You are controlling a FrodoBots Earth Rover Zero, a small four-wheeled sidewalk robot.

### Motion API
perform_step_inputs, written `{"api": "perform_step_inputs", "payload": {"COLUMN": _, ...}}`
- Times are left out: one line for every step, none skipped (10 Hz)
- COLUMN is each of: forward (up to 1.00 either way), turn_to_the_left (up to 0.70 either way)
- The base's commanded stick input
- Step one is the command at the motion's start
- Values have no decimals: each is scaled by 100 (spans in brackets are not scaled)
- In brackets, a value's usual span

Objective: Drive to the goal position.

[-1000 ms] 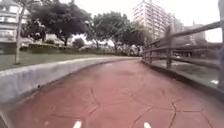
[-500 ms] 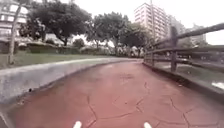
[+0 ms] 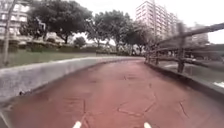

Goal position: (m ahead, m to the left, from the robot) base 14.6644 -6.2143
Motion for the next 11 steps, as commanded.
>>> {"api": "perform_step_inputs", "payload": {"forward": 50, "turn_to_the_left": 0}}
{"api": "perform_step_inputs", "payload": {"forward": 50, "turn_to_the_left": 0}}
{"api": "perform_step_inputs", "payload": {"forward": 50, "turn_to_the_left": 0}}
{"api": "perform_step_inputs", "payload": {"forward": 50, "turn_to_the_left": 0}}
{"api": "perform_step_inputs", "payload": {"forward": 50, "turn_to_the_left": 0}}
{"api": "perform_step_inputs", "payload": {"forward": 50, "turn_to_the_left": 0}}
{"api": "perform_step_inputs", "payload": {"forward": 50, "turn_to_the_left": 0}}
{"api": "perform_step_inputs", "payload": {"forward": 50, "turn_to_the_left": 0}}
{"api": "perform_step_inputs", "payload": {"forward": 50, "turn_to_the_left": 0}}
{"api": "perform_step_inputs", "payload": {"forward": 50, "turn_to_the_left": 0}}
{"api": "perform_step_inputs", "payload": {"forward": 50, "turn_to_the_left": 0}}
